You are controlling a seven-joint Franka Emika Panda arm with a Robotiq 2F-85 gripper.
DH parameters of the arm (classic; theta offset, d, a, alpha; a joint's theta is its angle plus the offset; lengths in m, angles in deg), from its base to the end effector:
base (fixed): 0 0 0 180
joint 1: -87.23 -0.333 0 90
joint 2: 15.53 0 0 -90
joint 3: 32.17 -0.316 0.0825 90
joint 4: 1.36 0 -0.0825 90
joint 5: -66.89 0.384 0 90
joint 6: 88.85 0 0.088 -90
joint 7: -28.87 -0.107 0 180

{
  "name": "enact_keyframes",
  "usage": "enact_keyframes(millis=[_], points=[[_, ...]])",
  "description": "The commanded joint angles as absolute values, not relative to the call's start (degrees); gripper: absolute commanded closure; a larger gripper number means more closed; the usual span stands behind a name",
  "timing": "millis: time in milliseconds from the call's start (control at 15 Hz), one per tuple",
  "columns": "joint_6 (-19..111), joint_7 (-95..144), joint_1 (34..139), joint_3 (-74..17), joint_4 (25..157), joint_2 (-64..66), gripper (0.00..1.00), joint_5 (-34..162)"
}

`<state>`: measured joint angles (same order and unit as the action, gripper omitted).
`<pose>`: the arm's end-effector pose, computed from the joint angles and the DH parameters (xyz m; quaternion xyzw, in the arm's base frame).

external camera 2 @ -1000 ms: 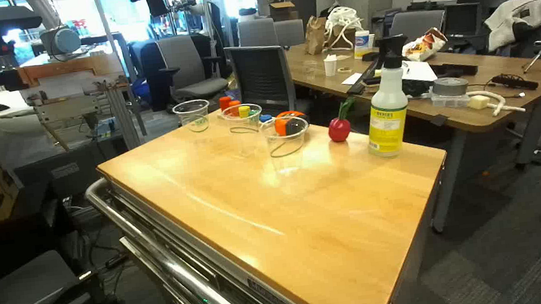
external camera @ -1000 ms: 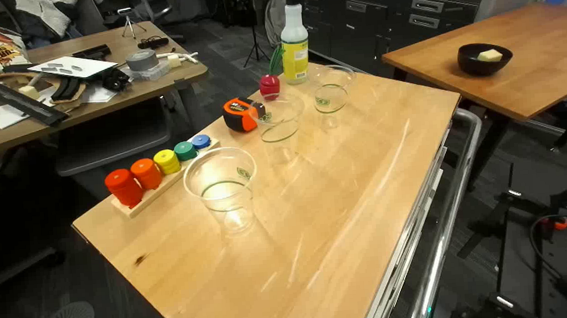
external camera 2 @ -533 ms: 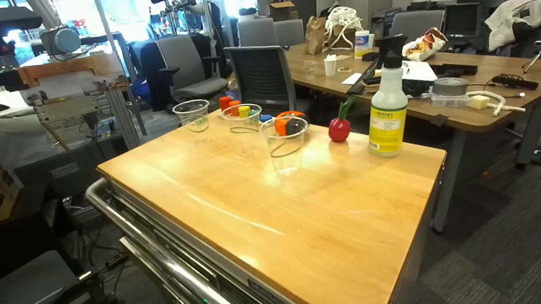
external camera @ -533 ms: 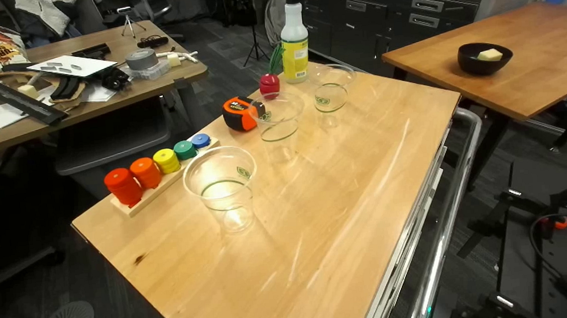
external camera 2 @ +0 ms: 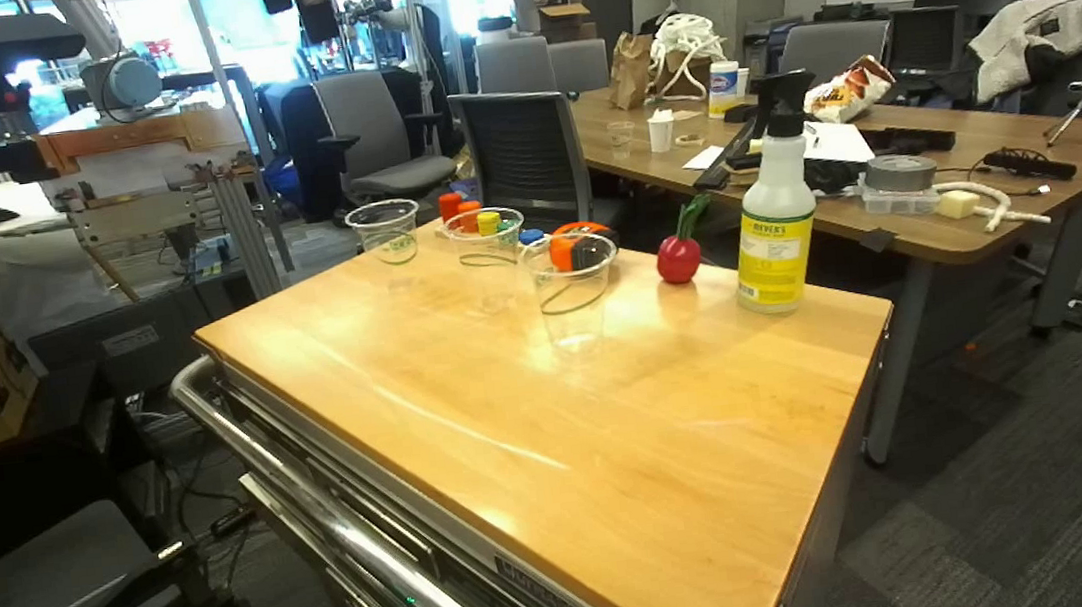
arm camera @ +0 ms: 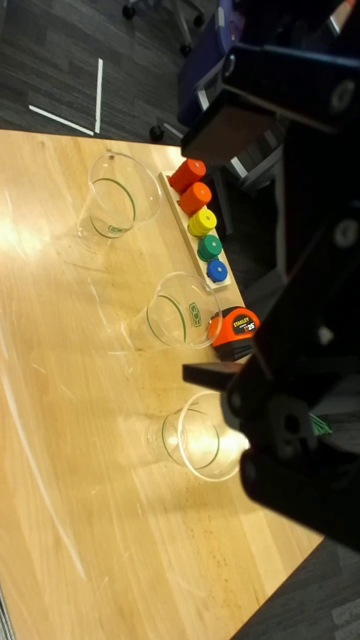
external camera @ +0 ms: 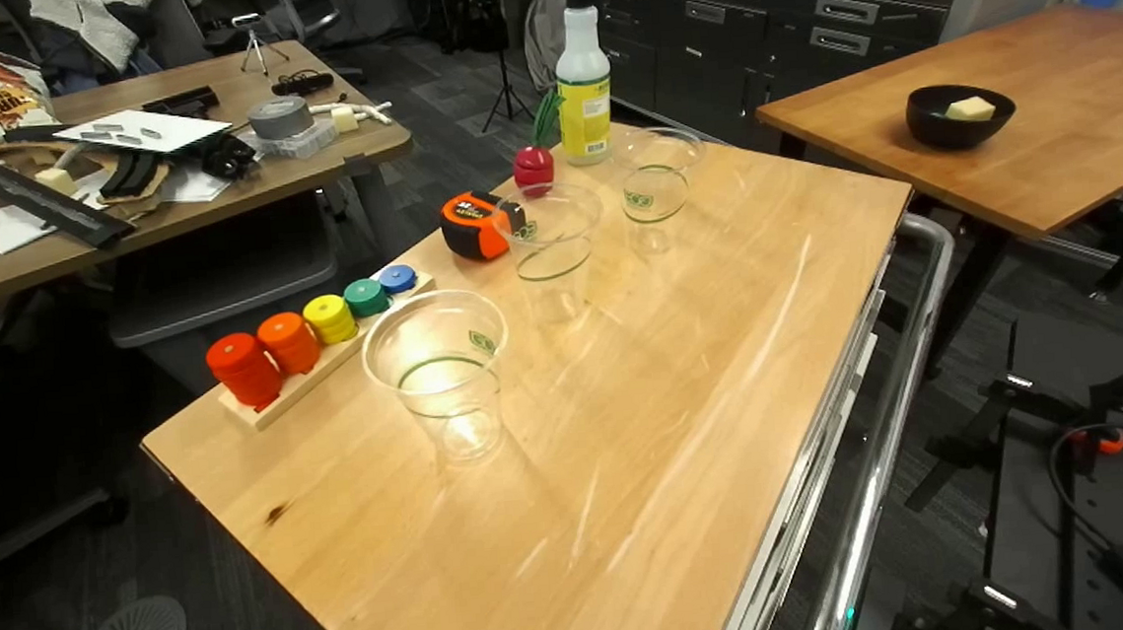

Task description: Stack up the cups

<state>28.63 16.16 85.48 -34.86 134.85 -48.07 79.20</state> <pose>0.4014 0.0453 0.5509 -0.9827 0.1110 -0.1057 0.1044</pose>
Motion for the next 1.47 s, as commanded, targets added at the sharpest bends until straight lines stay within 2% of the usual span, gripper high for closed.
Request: enact_keyframes(millis=[0,667,1400], points=[[27.74,13.87,85.16,-36.90,130.32,-41.90,0.00,79.79],[34.23,-3.39,84.27,-43.94,125.70,-26.02,0.00,78.14],[37.40,-11.33,78.97,-44.07,120.20,-12.52,0.00,76.93]])
